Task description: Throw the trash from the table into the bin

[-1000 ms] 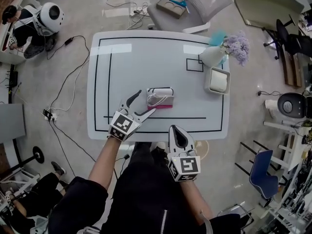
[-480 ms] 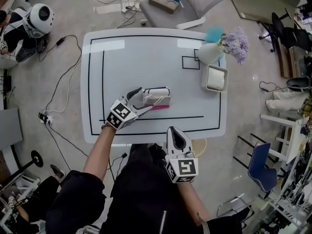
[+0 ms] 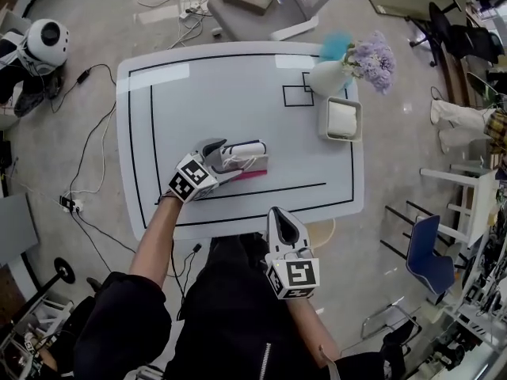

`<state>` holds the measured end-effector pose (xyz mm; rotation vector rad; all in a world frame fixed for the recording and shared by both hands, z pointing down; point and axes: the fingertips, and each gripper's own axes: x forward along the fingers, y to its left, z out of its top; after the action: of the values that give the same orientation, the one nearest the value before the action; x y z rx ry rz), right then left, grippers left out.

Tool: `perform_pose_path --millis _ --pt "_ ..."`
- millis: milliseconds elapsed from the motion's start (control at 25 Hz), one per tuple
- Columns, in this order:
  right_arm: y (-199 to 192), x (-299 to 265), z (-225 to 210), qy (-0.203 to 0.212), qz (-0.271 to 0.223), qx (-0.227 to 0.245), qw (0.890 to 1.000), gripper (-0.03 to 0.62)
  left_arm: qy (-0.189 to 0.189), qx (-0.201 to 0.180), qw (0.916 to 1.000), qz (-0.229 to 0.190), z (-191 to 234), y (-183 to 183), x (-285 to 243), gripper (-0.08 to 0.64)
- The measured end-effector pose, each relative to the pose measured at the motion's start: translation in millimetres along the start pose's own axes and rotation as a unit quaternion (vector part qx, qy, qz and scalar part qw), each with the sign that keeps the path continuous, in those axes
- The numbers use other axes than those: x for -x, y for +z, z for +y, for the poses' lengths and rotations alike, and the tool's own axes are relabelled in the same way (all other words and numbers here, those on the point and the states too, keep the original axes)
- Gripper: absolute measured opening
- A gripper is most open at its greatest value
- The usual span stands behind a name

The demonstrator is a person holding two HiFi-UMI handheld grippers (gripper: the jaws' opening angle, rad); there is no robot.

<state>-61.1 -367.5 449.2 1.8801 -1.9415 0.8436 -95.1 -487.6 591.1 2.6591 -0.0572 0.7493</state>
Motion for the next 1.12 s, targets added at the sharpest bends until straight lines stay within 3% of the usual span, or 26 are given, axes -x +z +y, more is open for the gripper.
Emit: perform_pose_path --millis 240,480,640,920,1120 --pt "-3.3 -2.1 -4.3 -0.010 0.000 -0.010 1.000 0.009 -0.022 -0.028 0.9991 0.023 -6.7 -5.0 -5.3 0.373" --pt "-3.3 0.9 -4.8 -0.015 -0.002 -0.014 1.000 0.009 -0.010 -0.045 0.9980 0.043 -7.6 -8.1 -9.0 0.368" --pt "-5.6 6.1 -6.2 -0.019 -0.002 -0.016 1.000 0.009 -0.027 -0.061 0.9964 0.051 -20.6 -10.4 -11.3 0.231" --pt "-7.6 14.7 -10.3 -0.023 -0.009 -0.023 0.999 0.009 -0.049 -0.063 0.9962 0.036 -44.8 -5.2 -10.1 0.123" --pt "-11.5 21.1 -11.4 -0.022 -0.014 -0.024 0.999 0.009 -0.054 -0.055 0.9969 0.017 -61.8 1.3 -7.5 0.095"
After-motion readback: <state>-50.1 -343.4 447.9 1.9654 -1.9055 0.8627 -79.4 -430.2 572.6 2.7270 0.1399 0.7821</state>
